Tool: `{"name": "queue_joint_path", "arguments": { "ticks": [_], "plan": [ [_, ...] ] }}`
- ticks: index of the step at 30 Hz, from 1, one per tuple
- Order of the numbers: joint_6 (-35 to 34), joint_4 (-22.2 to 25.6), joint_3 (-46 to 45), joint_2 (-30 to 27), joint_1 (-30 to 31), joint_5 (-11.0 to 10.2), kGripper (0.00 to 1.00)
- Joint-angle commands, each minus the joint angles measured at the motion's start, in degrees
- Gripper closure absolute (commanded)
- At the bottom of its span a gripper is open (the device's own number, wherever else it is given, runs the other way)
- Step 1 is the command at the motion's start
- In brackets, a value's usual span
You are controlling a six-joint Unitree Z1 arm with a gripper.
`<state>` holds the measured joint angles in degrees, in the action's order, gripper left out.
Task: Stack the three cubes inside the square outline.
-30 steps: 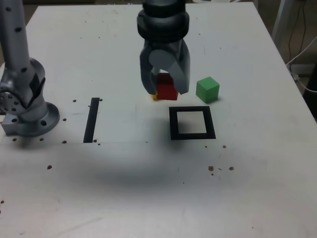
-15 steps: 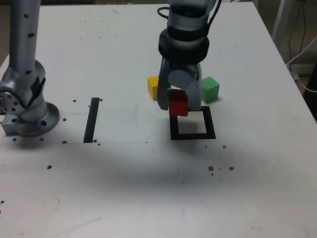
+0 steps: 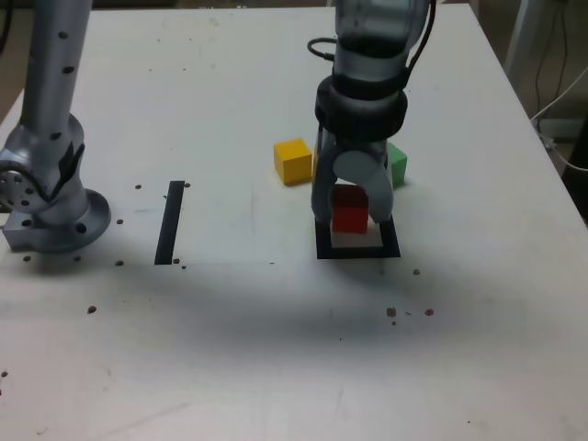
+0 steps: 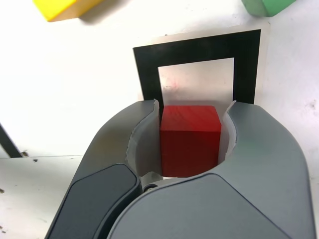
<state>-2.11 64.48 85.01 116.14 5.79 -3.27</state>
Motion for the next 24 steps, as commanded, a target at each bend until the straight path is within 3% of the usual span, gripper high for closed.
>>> {"name": "queue_joint_path", "arguments": {
  "ticks": [1, 7, 10, 18, 24],
  "plan": [
    [-0.1, -0.5, -0.2, 0.6, -0.3, 0.0, 0.78],
    [-0.1, -1.1, -1.2, 0.8, -0.9, -0.1, 0.77],
    [-0.1, -1.4, -1.5, 0.7, -1.0, -0.2, 0.72],
    [0.2, -1.6, -1.3, 0.5, -1.2, 0.2, 0.53],
    [0.2, -1.8, -2.0, 0.6, -1.5, 0.4, 0.28]
  ]
}}
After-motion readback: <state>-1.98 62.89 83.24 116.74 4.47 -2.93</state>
